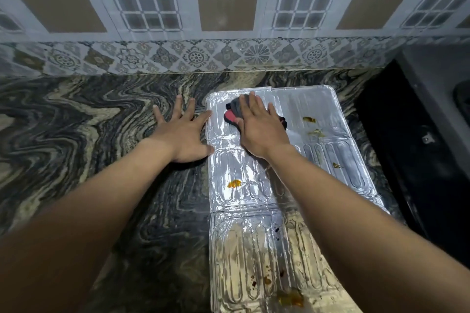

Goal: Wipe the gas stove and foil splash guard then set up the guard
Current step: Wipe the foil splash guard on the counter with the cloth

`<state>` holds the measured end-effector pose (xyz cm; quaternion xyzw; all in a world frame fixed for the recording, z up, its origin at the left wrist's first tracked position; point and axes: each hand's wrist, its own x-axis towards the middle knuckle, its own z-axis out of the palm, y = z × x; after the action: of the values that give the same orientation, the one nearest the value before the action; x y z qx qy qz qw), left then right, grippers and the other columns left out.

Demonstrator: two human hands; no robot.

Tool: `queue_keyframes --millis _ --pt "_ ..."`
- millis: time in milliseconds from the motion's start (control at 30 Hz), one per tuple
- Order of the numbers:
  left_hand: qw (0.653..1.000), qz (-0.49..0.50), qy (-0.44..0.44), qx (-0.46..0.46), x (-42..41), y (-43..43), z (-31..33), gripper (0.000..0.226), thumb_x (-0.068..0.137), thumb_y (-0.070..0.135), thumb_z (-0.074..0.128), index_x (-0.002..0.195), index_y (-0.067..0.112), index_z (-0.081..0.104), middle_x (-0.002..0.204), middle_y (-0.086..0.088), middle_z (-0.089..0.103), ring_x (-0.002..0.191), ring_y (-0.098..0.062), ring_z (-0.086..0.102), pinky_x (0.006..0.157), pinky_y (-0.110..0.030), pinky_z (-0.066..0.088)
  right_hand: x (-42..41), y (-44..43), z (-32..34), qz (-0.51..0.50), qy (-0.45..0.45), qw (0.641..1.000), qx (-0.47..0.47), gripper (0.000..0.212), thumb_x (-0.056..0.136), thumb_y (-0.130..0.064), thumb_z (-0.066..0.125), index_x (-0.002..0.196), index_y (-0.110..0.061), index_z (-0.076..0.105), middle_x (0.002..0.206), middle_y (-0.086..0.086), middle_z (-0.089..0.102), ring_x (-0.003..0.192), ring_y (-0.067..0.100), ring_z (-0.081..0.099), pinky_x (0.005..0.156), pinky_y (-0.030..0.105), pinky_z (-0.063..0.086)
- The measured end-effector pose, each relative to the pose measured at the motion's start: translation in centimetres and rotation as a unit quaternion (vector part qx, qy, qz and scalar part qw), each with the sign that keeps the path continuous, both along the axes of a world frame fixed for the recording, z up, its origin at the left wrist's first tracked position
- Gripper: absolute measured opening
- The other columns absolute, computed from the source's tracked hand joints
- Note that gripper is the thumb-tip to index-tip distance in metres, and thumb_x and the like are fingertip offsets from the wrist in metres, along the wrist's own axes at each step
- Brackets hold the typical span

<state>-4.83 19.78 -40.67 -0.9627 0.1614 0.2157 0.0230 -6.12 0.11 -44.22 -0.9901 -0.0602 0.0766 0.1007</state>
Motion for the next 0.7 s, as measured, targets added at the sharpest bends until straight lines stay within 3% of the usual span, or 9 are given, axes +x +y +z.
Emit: queue_keyframes --millis 100,233,433,700 --pt "1.0 0.028 0.006 0.012 0.4 -1.7 0.9 0.101 0.08 0.072 0.055 0.158 0.032 0.005 0.164 -0.003 -0.023 0.147 -0.031 -0.029 0.11 -0.074 -0.011 0.1 0.2 0.3 0.002 -0.009 1.0 -0.022 0.06 0.106 -0.032 0.023 0.156 -0.007 0.0 0.164 0.015 -0.005 0.151 0.026 -0.007 0.121 0.05 -0.006" --pt "0.998 0.052 0.031 0.019 0.0 -2.4 0.4 0.113 0.072 0.088 0.046 0.157 0.037 -0.007 0.162 -0.001 -0.029 0.146 -0.033 -0.031 0.109 -0.076 -0.009 0.2 0.5 0.0 0.023 -0.035 0.999 -0.016 0.07 0.099 -0.017 0.038 0.155 -0.002 0.0 0.164 0.014 -0.012 0.151 0.025 -0.009 0.121 0.049 -0.006" --pt "0.996 0.071 0.037 0.024 0.3 -2.8 0.3 0.117 0.067 0.09 0.05 0.156 0.04 -0.007 0.162 -0.003 -0.027 0.147 -0.037 -0.027 0.109 -0.076 -0.007 0.5 -1.7 -0.8 0.062 -0.04 0.997 0.0 0.067 0.102 -0.02 0.037 0.157 -0.012 0.001 0.165 0.009 -0.001 0.152 0.021 -0.003 0.122 0.047 -0.001" --pt "0.995 0.077 0.044 0.036 0.4 -3.2 0.7 0.116 0.069 0.086 0.054 0.157 0.039 -0.005 0.163 -0.006 -0.025 0.147 -0.037 -0.026 0.107 -0.076 -0.008 0.5 -6.3 -0.4 0.018 -0.036 0.999 -0.002 0.064 0.104 -0.022 0.035 0.156 -0.01 0.001 0.165 0.009 -0.004 0.152 0.021 -0.003 0.122 0.046 -0.001"
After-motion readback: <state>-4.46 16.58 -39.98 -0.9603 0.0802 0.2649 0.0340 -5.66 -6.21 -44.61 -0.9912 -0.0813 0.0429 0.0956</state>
